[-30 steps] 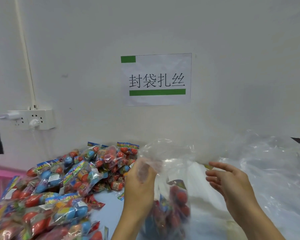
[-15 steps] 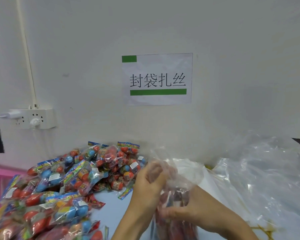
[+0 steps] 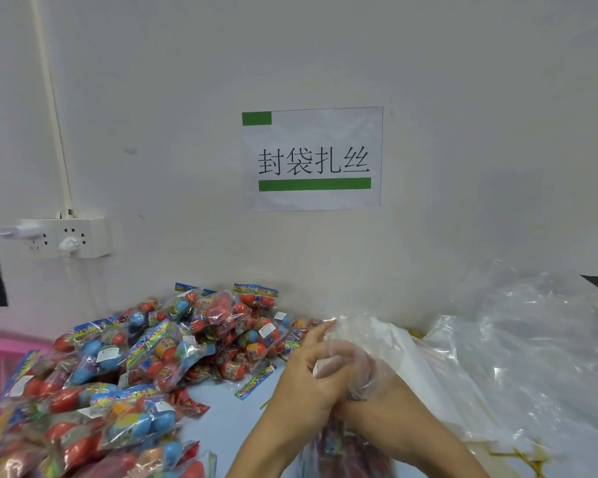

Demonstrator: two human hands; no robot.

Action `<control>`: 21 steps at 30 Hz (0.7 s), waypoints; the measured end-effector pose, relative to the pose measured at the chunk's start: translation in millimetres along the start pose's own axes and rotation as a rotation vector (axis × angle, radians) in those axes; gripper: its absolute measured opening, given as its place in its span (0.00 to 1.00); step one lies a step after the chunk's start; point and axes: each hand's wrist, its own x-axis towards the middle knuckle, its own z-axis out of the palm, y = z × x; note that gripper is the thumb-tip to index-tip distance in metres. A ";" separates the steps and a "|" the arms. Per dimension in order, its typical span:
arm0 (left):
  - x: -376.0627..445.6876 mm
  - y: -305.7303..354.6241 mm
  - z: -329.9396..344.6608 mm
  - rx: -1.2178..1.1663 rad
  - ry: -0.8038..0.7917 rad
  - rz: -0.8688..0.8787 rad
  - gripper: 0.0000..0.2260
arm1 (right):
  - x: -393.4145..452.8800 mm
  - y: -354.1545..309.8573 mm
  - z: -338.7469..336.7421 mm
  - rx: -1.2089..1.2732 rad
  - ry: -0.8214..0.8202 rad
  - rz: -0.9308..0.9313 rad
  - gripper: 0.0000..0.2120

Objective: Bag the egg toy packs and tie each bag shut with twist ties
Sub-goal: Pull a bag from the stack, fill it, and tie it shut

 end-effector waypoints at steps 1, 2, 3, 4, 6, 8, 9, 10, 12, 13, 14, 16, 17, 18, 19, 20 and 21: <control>-0.2 1.0 -0.3 0.026 -0.001 0.022 0.04 | 0.3 0.7 1.0 -0.029 0.028 0.013 0.11; 0.4 1.0 -0.9 0.047 0.015 0.040 0.06 | 0.2 1.2 1.3 -0.058 0.040 0.029 0.09; 0.9 -0.3 -2.5 0.063 0.033 0.047 0.06 | 0.3 2.4 0.6 -0.089 0.051 0.044 0.10; 1.3 0.7 -4.0 0.051 0.056 0.037 0.05 | 1.0 3.5 -0.9 -0.106 0.085 0.065 0.11; 3.0 0.2 -9.6 -0.005 0.132 0.006 0.12 | 3.9 8.2 -7.0 -0.075 0.248 0.121 0.08; 5.6 -1.6 -15.5 -0.079 0.241 -0.039 0.13 | 6.1 12.8 -14.7 0.004 0.443 0.169 0.08; 6.5 -3.0 -17.0 -0.088 0.278 -0.076 0.11 | 6.9 13.8 -18.2 0.046 0.517 0.178 0.09; 6.4 -3.2 -16.4 -0.058 0.298 -0.130 0.09 | 7.6 13.1 -20.5 0.096 0.574 0.197 0.09; 5.4 -5.7 -10.5 -0.006 0.251 -0.277 0.12 | 8.1 10.6 -23.0 0.227 0.617 0.254 0.09; 4.3 -7.8 -6.7 -0.023 0.203 -0.349 0.15 | 8.1 8.8 -23.1 0.297 0.606 0.275 0.09; 2.8 -7.8 -2.7 -0.068 0.153 -0.403 0.18 | 8.0 6.3 -22.5 0.361 0.581 0.282 0.09; -0.3 -5.7 1.6 -0.146 0.096 -0.430 0.23 | 8.0 4.1 -21.4 0.433 0.524 0.265 0.11; -0.5 -6.0 1.0 -0.154 0.101 -0.425 0.26 | 8.4 4.2 -21.3 0.454 0.510 0.251 0.11; -0.3 -6.4 -0.6 -0.153 0.112 -0.422 0.29 | 8.5 3.9 -21.3 0.476 0.500 0.239 0.12; 0.4 -7.8 -3.2 -0.156 0.114 -0.420 0.31 | 9.0 4.4 -21.5 0.500 0.489 0.225 0.13; 1.1 -8.0 -5.1 -0.166 0.102 -0.420 0.32 | 9.0 3.5 -21.1 0.525 0.476 0.217 0.14; 1.6 -9.0 -6.4 -0.178 0.085 -0.420 0.33 | 9.3 4.0 -21.0 0.552 0.459 0.212 0.15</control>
